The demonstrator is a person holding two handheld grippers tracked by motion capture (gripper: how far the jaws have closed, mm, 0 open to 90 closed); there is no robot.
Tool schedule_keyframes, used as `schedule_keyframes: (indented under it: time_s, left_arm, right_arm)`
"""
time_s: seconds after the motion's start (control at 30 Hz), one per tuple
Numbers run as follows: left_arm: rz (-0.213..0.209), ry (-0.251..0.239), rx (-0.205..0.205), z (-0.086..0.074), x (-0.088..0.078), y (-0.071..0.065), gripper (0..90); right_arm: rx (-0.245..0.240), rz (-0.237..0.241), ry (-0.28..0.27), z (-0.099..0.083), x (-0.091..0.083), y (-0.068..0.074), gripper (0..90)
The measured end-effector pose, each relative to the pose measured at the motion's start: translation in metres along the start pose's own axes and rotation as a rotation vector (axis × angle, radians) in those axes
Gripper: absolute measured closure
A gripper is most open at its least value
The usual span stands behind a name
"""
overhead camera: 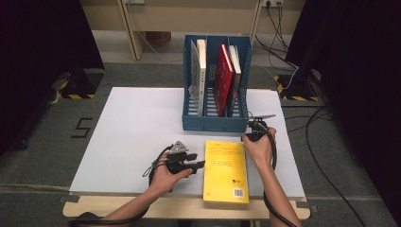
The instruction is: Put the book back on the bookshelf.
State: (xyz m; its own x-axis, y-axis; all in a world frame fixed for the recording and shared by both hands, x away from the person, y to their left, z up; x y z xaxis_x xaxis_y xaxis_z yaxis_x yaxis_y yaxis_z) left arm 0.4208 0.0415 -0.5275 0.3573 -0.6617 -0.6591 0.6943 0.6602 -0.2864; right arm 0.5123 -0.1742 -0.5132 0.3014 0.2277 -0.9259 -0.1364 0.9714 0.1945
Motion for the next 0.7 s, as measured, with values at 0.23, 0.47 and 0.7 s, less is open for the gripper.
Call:
schedule_keyframes:
  time_s: [0.23, 0.47, 0.7]
  left_arm:
    - [-0.017, 0.007, -0.004, 0.001, 0.006, -0.005, 51.0]
    - [-0.022, 0.017, -0.012, 0.001, 0.010, -0.006, 54.6]
    - [-0.045, 0.021, -0.026, 0.002, 0.013, -0.010, 58.6]
  right_arm:
    - [0.015, -0.018, 0.011, -0.004, 0.001, -0.006, 84.5]
    - [0.025, -0.030, 0.049, -0.013, 0.005, -0.012, 88.7]
    - [0.020, -0.020, 0.090, -0.020, 0.011, -0.008, 90.0]
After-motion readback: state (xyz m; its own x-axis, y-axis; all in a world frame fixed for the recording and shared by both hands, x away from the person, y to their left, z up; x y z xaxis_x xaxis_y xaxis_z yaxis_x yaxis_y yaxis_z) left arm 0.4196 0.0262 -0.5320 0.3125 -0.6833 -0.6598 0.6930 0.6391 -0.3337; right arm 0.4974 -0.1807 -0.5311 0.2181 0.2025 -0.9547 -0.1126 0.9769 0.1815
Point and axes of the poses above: each handheld gripper's, and its own axes: x roughly forward along the jaws, z roughly out of its top, y roughly to its left, the point moved 8 cm from there along x, roughly forward along the jaws, and after that the axes turned 11 degrees about y, right-handed, at the moved point
